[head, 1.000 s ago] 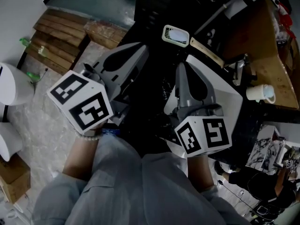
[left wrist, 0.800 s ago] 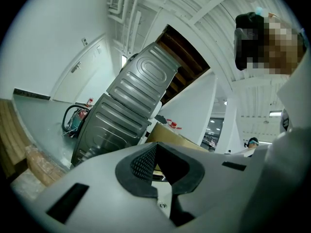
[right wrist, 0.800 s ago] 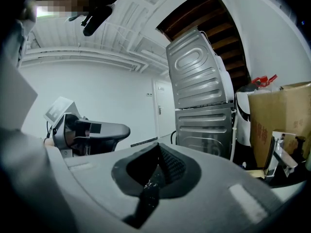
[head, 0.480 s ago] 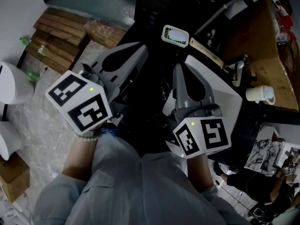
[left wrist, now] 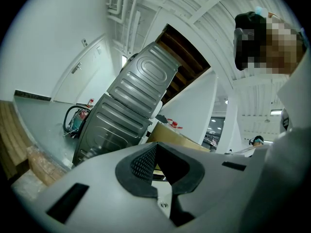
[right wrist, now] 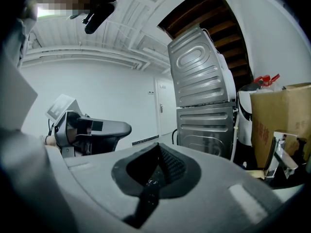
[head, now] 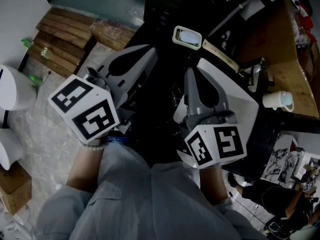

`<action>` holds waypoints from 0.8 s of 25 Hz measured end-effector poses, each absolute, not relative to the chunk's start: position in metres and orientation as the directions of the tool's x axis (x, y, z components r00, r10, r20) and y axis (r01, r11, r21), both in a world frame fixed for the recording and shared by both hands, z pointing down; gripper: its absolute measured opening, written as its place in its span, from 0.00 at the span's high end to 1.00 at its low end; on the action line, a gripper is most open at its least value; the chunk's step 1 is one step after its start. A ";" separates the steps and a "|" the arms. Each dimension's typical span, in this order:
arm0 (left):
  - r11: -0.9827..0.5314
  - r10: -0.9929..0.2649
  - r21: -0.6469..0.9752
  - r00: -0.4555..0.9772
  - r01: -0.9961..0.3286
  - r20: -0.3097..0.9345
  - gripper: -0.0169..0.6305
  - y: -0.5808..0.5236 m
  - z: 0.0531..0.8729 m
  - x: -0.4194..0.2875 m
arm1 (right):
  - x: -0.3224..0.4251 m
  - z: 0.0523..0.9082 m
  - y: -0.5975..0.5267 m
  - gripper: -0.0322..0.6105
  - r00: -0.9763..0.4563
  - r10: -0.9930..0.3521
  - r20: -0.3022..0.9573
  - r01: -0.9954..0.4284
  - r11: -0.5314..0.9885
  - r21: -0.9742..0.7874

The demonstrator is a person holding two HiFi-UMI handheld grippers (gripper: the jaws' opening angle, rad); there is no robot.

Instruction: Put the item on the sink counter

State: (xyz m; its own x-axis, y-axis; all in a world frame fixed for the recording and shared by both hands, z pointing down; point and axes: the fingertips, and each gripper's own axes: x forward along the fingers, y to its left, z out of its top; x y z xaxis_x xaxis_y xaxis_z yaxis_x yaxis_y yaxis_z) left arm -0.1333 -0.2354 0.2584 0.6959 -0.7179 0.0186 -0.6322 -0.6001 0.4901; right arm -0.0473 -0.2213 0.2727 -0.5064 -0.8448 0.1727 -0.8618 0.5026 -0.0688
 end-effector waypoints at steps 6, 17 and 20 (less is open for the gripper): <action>-0.602 -0.716 0.489 0.698 -0.631 0.019 0.97 -0.234 0.257 -0.134 | -0.049 0.272 -0.220 0.95 -0.506 -0.844 0.177 -0.862 0.501 -0.071; -0.602 -0.715 0.488 0.698 -0.632 0.022 0.97 -0.234 0.258 -0.133 | -0.050 0.275 -0.219 0.95 -0.512 -0.838 0.188 -0.858 0.509 -0.068; -0.602 -0.716 0.488 0.697 -0.632 0.020 0.97 -0.232 0.257 -0.135 | -0.054 0.276 -0.216 0.95 -0.518 -0.833 0.192 -0.854 0.516 -0.065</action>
State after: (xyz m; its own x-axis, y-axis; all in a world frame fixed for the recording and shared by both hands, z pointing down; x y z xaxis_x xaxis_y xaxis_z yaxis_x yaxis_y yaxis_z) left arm -0.1351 -0.2317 0.2573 0.6974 -0.7164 0.0203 -0.6323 -0.6017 0.4879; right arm -0.0536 -0.2163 0.2755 -0.5185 -0.8333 0.1918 -0.8539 0.5163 -0.0649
